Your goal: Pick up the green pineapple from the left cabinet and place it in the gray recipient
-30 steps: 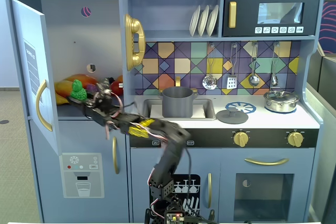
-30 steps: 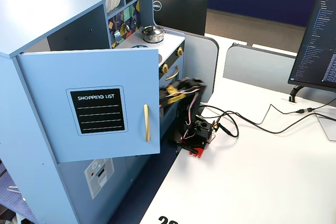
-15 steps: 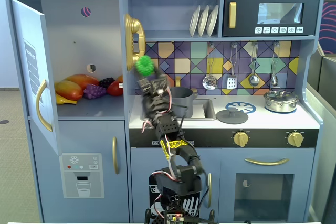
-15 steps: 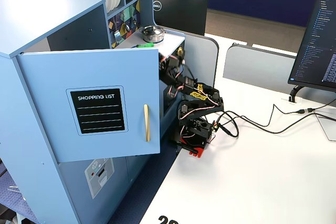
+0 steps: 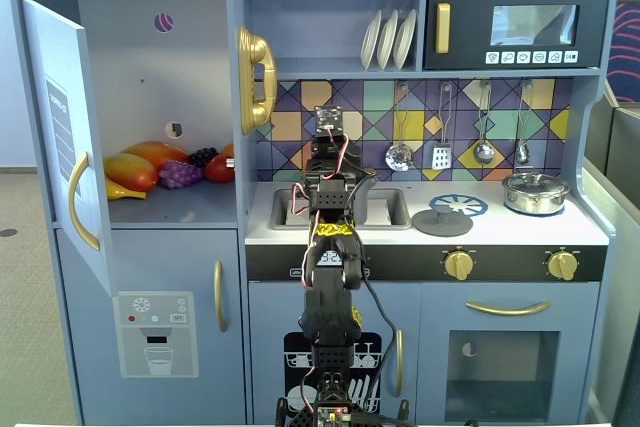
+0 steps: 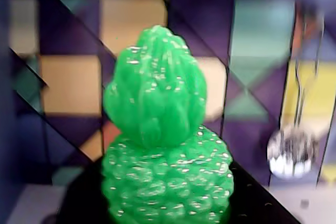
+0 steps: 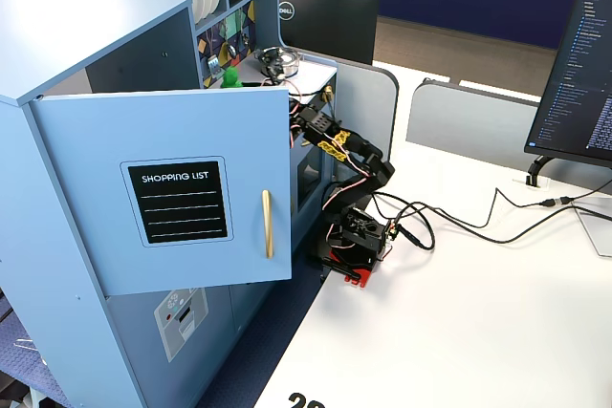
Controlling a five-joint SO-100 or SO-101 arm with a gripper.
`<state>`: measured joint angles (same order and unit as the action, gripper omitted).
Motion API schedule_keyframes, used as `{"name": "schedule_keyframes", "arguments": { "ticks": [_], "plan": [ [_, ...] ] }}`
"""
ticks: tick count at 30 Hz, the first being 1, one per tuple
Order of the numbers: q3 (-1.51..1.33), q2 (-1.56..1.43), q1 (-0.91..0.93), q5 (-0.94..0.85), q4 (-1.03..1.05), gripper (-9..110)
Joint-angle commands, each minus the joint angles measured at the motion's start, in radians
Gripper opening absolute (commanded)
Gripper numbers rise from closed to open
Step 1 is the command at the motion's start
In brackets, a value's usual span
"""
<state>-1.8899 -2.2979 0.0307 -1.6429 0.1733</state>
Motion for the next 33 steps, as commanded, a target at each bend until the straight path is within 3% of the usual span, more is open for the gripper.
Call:
{"name": "schedule_keyframes", "arguments": {
  "ticks": [1,14,19,25,27,33],
  "plan": [
    [0.077,0.029,0.020,0.049,-0.012,28],
    [-0.002,-0.198,0.017,0.043,0.149,28],
    [-0.124,-0.518,0.026,0.054,0.523,22],
    [-0.359,-0.699,0.064,0.120,1.026,4],
    [-0.529,-0.718,0.057,0.138,1.035,0],
    [-1.012,-0.721,0.006,0.150,0.793,0]
  ]
}}
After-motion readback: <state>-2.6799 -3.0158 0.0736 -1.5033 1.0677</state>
